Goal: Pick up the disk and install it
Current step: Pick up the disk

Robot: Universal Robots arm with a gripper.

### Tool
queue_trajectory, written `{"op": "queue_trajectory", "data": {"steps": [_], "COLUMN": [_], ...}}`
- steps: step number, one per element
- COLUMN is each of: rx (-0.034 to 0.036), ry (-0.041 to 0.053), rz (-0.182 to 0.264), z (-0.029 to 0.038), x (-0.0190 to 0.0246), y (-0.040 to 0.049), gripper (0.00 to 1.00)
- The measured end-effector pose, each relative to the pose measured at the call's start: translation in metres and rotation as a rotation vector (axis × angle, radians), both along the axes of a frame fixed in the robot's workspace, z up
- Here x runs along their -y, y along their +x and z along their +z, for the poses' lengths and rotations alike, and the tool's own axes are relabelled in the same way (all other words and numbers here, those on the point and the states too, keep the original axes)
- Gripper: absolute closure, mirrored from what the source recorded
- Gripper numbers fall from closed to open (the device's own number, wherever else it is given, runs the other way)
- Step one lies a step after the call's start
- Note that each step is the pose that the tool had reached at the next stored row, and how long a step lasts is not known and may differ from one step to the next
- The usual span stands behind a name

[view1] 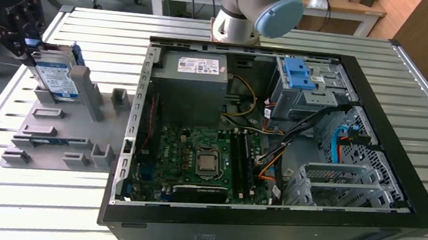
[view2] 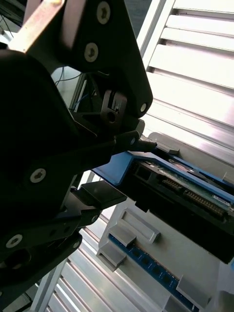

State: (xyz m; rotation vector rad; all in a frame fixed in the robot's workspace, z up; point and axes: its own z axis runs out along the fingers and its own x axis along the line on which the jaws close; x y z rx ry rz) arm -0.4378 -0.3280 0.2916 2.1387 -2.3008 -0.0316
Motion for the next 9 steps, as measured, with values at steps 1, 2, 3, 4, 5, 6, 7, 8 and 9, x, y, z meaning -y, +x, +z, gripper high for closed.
{"op": "queue_trajectory", "data": {"steps": [1, 2, 3, 4, 5, 6, 7, 8, 9], "rx": [-0.0002, -0.0003, -0.0003, -0.0001, 0.0, 0.0001, 0.0, 0.0003, 0.0004], "ry": [-0.0001, -0.0001, -0.0001, -0.0001, 0.0, -0.0001, -0.0008, -0.0018, -0.0022], "rz": [0.0, 0.0, 0.0, 0.0, 0.0, 0.0, 0.0, 0.0, 0.0], "z": [-0.0002, -0.0002, -0.0002, -0.0003, -0.0004, -0.0004, -0.0005, -0.0009, -0.0015], "x": [0.0, 0.0, 0.0, 0.0, 0.0, 0.0, 0.0, 0.0, 0.0], "y": [0.0, 0.0, 0.0, 0.0, 0.0, 0.0, 0.0, 0.0001, 0.0], "gripper": [0.49, 0.49, 0.49, 0.49, 0.49, 0.49, 0.49, 0.49, 0.49]}}
